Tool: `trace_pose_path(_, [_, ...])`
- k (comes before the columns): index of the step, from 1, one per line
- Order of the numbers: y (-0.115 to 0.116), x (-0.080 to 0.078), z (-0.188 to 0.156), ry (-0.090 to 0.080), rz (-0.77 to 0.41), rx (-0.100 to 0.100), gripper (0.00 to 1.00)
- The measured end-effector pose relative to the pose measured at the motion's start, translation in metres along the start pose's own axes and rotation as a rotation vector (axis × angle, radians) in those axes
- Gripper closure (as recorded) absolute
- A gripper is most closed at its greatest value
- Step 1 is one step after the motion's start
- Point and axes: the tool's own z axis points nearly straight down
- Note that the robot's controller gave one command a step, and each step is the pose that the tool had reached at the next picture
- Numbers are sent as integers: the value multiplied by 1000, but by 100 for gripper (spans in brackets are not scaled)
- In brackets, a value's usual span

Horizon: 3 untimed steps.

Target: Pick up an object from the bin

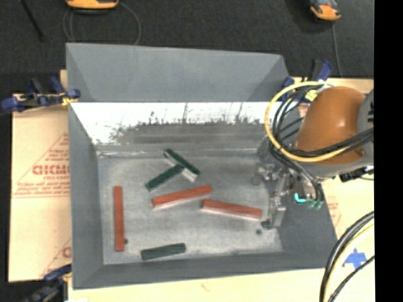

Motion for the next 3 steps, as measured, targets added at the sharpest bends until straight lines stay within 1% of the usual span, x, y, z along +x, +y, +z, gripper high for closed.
trace_pose_path(1, [0, -2, -4, -8, -3, 1, 0])
trace_pose_path(2, [5, -9, 14, -20, -18, 5, 0])
trace_pose_path(3, [33, -11, 49, -5, -23, -2, 0])
